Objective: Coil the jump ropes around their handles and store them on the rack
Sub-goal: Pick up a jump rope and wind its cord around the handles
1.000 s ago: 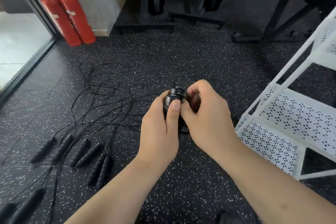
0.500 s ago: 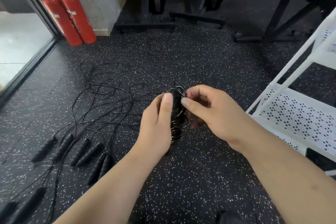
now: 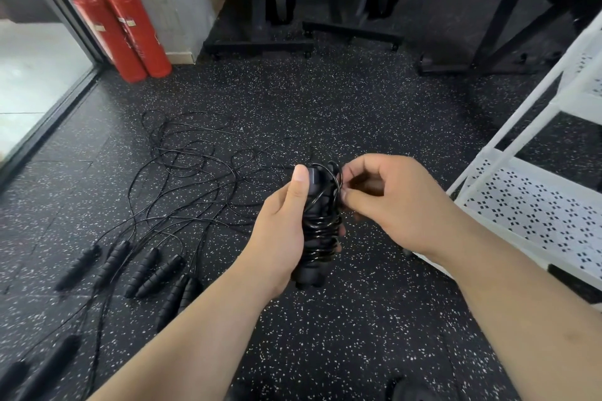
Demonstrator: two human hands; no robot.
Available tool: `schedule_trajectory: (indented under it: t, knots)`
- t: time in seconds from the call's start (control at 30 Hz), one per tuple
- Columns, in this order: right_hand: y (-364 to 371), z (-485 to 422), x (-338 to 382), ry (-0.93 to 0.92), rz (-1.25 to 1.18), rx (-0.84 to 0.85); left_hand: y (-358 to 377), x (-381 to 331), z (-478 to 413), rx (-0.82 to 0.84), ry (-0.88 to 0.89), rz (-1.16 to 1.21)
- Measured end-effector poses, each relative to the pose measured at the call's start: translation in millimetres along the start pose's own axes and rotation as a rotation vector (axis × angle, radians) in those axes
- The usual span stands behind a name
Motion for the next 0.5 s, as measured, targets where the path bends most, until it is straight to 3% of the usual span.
schedule_trajectory:
  t: [0.23,0.43,0.5]
  knots:
    - [10,5,-1,0.153,-0.094,-0.23,3,-5,0,-0.05,0.081,0.022]
    - [23,8,4,-0.004,0.317,-0.194,-1,-4,-6,-0.152,0.196,-0.036]
    - [25,10,7,-0.048,0.34,-0.209,-3,-6,-7,-0.165,0.212,-0.041]
Point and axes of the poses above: each hand's wrist, its own z-axis away from the middle knuckle, its own y-axis out of the palm, x = y × z, the point moved 3 cm from there along -z, towards the middle knuckle, and after that the axes turned 10 degrees about -x, right-handed, at the moved point
